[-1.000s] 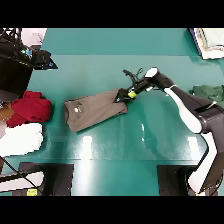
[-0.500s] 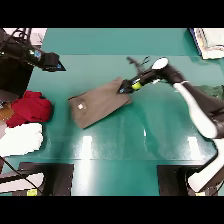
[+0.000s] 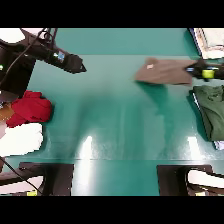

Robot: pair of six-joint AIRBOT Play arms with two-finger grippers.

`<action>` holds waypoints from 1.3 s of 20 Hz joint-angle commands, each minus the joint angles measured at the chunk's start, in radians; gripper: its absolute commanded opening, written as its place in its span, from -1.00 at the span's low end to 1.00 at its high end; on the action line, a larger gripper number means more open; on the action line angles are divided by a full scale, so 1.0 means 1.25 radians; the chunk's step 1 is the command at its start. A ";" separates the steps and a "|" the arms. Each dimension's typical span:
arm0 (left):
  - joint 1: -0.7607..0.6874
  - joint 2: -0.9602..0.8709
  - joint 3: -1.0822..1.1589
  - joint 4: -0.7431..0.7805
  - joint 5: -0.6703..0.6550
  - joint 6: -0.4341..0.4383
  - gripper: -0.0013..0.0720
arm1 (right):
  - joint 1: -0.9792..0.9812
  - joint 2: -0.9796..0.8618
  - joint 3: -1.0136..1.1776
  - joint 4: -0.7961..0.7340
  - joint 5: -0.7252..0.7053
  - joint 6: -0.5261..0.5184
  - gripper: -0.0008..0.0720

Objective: Fold the shirts.

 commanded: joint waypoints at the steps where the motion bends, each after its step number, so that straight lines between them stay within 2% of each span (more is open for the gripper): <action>1: -0.052 0.000 0.000 0.001 0.065 -0.004 -0.91 | -0.178 0.049 -0.034 0.002 -0.060 0.001 -0.93; 9: -0.068 0.000 0.000 0.002 0.084 -0.004 -0.91 | -0.257 0.087 -0.033 0.009 -0.126 0.001 -0.93; 14: -0.068 -0.001 0.000 0.002 0.084 -0.003 -0.91 | -0.303 0.222 -0.033 0.003 -0.099 0.001 -0.93; 17: -0.068 -0.001 0.000 0.003 0.084 -0.002 -0.91 | -0.349 0.283 -0.033 -0.002 -0.043 0.010 -0.93; 20: -0.068 -0.001 0.000 0.004 0.078 0.003 -0.91 | -0.385 0.320 -0.034 -0.092 0.024 0.076 -0.93; 26: -0.068 -0.001 0.000 0.005 0.060 0.025 -0.91 | -0.390 0.335 -0.034 -0.421 0.215 0.165 -0.92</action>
